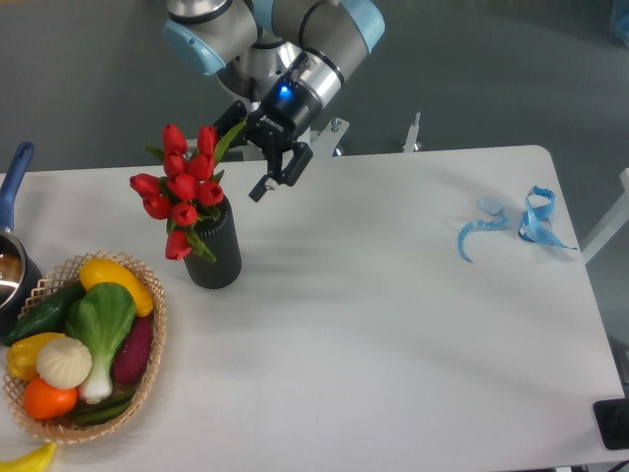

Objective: Insert the flowers into the vase

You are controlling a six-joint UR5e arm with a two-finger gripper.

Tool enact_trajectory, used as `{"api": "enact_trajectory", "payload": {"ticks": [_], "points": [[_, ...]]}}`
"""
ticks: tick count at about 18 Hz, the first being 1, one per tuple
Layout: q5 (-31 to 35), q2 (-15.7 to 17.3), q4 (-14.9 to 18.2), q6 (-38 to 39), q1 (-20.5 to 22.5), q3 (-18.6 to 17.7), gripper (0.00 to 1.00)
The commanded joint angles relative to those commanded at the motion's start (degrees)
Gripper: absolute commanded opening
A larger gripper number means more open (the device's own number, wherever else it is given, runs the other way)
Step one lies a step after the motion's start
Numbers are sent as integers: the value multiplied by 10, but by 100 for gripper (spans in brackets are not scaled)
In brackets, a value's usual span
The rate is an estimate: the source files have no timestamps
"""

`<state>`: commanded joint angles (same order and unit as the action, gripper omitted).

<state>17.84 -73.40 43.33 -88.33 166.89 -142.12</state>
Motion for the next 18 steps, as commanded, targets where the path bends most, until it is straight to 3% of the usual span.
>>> {"api": "enact_trajectory", "payload": {"ticks": [3,12,15,18], "points": [[61,7,0,1,27,16,100],[289,-8,4,-2,99,117,100],[360,-50,12,-3,97,168,100],[435,-107,20,-3,64,222,100]]}}
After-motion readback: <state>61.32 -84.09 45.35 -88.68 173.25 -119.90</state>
